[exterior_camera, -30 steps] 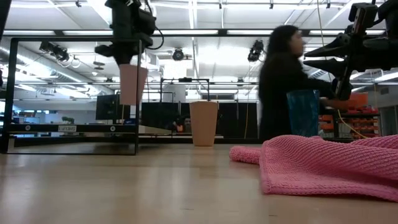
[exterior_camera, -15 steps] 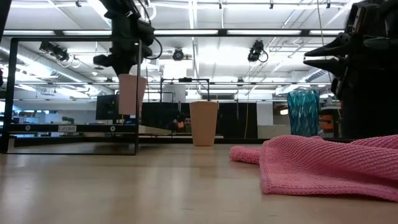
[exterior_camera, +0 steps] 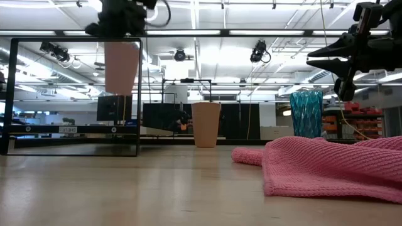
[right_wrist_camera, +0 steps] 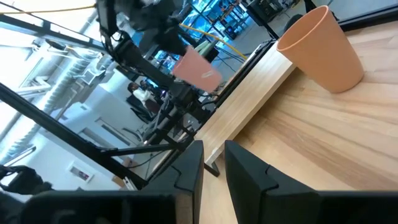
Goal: Stack small to large cups/mugs on shelf
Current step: Put the pink cup on the shelf
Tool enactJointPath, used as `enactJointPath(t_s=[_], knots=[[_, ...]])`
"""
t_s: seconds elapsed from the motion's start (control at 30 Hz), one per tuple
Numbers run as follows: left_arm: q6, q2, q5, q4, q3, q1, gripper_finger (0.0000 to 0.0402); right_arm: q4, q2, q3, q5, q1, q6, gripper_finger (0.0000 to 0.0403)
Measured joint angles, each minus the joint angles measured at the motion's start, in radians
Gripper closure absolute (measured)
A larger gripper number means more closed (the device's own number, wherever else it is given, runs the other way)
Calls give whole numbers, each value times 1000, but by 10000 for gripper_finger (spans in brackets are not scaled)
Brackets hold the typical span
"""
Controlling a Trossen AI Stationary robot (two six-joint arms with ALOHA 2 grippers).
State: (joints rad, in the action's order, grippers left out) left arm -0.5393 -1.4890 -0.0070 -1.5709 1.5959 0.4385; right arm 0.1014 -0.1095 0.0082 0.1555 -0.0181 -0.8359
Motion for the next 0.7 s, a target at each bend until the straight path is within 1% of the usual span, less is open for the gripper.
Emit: enactJointPath(t_s=[0.17,0.3,0.43,0.5,0.6,0.7], knots=[[-135,28,-51,-1,0,-142,392,0,0,0,0,0,5,330],[-189,16,-60,5,0,-217,392,0,0,0,-2,0,1,330],[-243,3,-65,23,-2,-267,392,0,0,0,-39,0,-2,330],[-274,6,-69,48,-29,-289,392,0,0,0,-59,0,-8,330],[-314,4,-69,53,-104,-319,392,0,0,0,-76,0,-10,330],[-333,17,-65,77,-173,-325,392,0,0,0,-84,0,-10,330]])
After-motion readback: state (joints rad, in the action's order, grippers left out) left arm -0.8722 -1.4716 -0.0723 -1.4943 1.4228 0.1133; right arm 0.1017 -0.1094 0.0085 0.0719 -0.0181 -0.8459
